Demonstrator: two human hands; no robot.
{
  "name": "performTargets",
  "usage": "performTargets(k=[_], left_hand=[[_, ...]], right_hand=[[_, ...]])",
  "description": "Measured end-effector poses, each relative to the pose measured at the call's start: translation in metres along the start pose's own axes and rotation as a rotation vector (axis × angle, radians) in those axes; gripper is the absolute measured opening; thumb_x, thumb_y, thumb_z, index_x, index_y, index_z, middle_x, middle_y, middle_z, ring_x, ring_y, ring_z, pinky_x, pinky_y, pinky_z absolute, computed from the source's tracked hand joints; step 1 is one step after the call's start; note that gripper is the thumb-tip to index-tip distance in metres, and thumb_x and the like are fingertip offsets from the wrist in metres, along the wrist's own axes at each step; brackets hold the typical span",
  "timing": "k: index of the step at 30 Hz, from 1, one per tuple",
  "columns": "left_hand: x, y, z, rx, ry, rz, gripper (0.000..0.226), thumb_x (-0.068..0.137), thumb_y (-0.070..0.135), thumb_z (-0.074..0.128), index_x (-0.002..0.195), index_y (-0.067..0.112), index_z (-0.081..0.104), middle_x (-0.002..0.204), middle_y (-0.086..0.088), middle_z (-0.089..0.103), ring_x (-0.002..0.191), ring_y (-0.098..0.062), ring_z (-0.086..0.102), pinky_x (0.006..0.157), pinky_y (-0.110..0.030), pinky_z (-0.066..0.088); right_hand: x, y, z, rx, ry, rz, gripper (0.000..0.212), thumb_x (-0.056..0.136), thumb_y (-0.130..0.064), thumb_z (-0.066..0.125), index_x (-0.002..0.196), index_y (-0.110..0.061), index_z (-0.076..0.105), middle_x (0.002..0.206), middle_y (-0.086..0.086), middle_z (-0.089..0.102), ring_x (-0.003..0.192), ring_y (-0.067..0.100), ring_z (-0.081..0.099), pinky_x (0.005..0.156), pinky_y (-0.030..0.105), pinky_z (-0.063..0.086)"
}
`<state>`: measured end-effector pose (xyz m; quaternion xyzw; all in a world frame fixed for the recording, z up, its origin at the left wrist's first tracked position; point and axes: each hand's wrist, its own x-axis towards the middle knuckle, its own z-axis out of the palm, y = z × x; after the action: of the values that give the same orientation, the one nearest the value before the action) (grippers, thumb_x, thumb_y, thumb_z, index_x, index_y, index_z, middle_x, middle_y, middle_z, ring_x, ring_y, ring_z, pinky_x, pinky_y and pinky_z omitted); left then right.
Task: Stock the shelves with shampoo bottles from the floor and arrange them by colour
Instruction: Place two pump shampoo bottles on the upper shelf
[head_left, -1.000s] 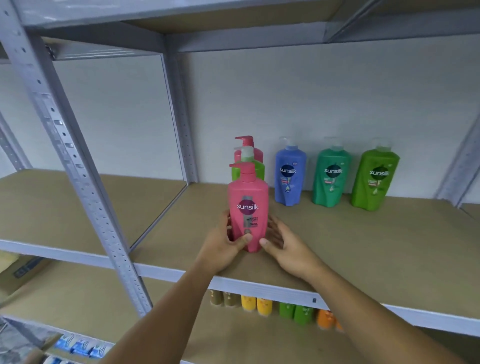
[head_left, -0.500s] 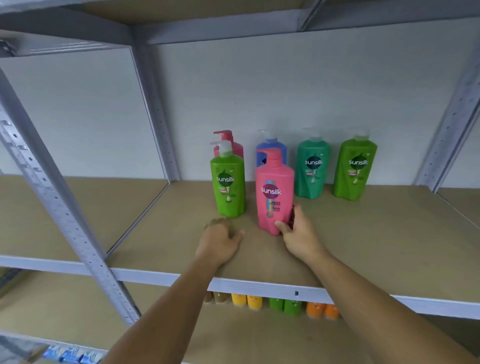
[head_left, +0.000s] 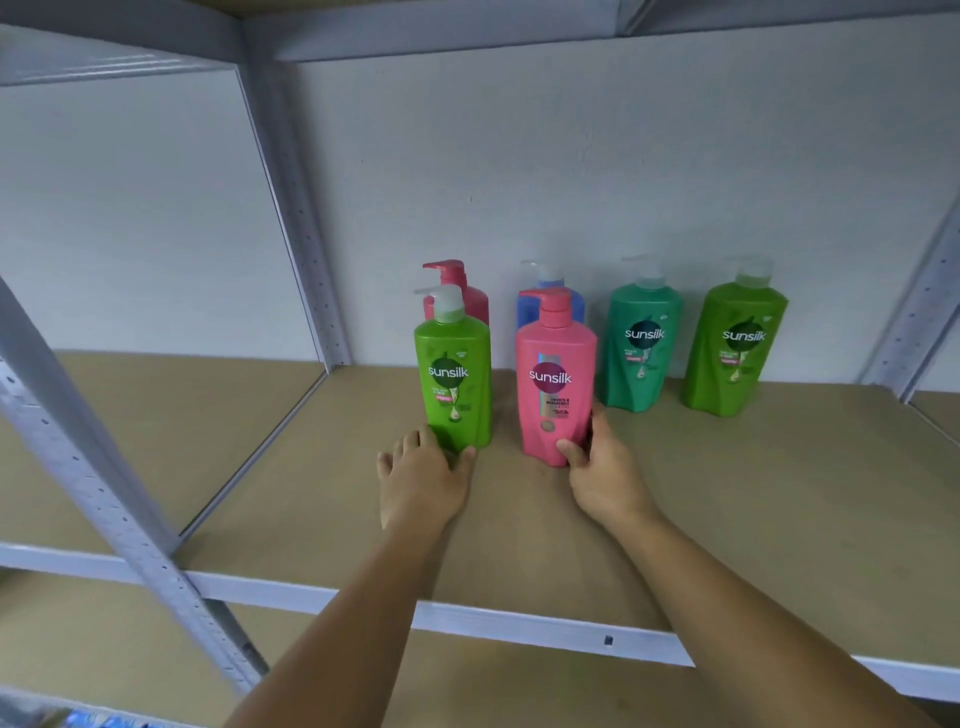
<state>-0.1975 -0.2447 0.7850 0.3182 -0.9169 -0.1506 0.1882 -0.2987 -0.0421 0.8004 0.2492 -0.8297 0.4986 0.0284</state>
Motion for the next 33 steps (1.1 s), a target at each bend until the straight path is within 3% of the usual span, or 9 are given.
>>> performTargets(k=[8,15,19,22,26,28,31,33], left_hand=[[-0.001,0.0,0.002,-0.017,0.009,-0.023,0.055,0.089,0.067,0.041,0.112,0.02,0.06,0.119,-0.002,0.058,0.125,-0.024,0.05,0.116,-0.048,0.026],[-0.004,0.002,0.002,0.017,-0.002,-0.028,0.054,0.092,0.063,0.041,0.117,0.019,0.058,0.124,-0.002,0.056,0.127,-0.024,0.047,0.119,-0.047,0.022],[-0.015,0.004,-0.01,0.008,-0.057,-0.01,0.052,0.094,0.053,0.044,0.123,0.013,0.058,0.129,-0.006,0.056,0.13,-0.027,0.045,0.12,-0.047,0.02],[-0.036,0.003,-0.029,0.006,-0.123,0.034,0.049,0.095,0.044,0.047,0.126,0.008,0.058,0.136,-0.01,0.053,0.13,-0.031,0.043,0.112,-0.041,0.033],[-0.071,-0.011,-0.044,0.034,-0.237,0.187,0.045,0.097,0.048,0.044,0.124,0.014,0.056,0.14,-0.003,0.048,0.133,-0.03,0.042,0.102,-0.038,0.041],[-0.095,-0.02,-0.047,0.055,-0.237,0.286,0.048,0.099,0.052,0.037,0.128,0.018,0.054,0.143,0.002,0.048,0.136,-0.025,0.04,0.108,-0.036,0.036],[-0.135,-0.028,-0.052,0.148,-0.17,0.416,0.077,0.092,0.059,0.007,0.144,0.018,0.047,0.154,0.003,0.044,0.146,-0.017,0.031,0.119,-0.034,0.022],[-0.164,-0.036,-0.056,0.141,-0.204,0.44,0.085,0.088,0.06,0.003,0.151,0.016,0.04,0.159,0.001,0.038,0.15,-0.017,0.024,0.122,-0.037,0.017]], right_hand=[[0.0,-0.002,0.001,-0.044,0.003,0.042,0.048,0.098,-0.018,0.059,0.144,-0.021,0.044,0.131,0.002,0.065,0.118,0.027,0.06,0.085,0.023,0.038],[-0.002,-0.002,0.006,-0.142,-0.004,0.088,0.046,0.1,-0.023,0.054,0.145,-0.019,0.043,0.127,0.01,0.066,0.112,0.036,0.062,0.089,0.038,0.05],[-0.015,-0.007,0.003,-0.315,-0.084,0.138,0.042,0.096,-0.037,0.053,0.131,-0.014,0.047,0.118,0.016,0.066,0.107,0.037,0.062,0.087,0.044,0.052],[-0.043,-0.017,-0.004,-0.55,-0.174,0.073,0.061,0.098,-0.04,0.05,0.147,-0.006,0.037,0.136,0.018,0.055,0.127,0.036,0.05,0.106,0.04,0.041],[-0.09,-0.029,-0.013,-0.738,-0.314,-0.093,0.056,0.104,-0.043,0.035,0.15,-0.011,0.037,0.156,0.01,0.038,0.145,0.029,0.03,0.12,0.04,0.021],[-0.114,-0.033,-0.017,-0.763,-0.371,-0.134,0.056,0.105,-0.044,0.029,0.153,-0.014,0.034,0.161,0.006,0.031,0.15,0.026,0.023,0.122,0.042,0.016],[-0.149,-0.039,-0.022,-0.782,-0.408,-0.187,0.058,0.107,-0.042,0.026,0.158,-0.015,0.024,0.166,0.003,0.021,0.154,0.022,0.014,0.124,0.041,0.009],[-0.177,-0.044,-0.022,-0.762,-0.454,-0.225,0.06,0.107,-0.043,0.028,0.159,-0.015,0.02,0.168,0.003,0.016,0.155,0.021,0.01,0.125,0.04,0.004]])
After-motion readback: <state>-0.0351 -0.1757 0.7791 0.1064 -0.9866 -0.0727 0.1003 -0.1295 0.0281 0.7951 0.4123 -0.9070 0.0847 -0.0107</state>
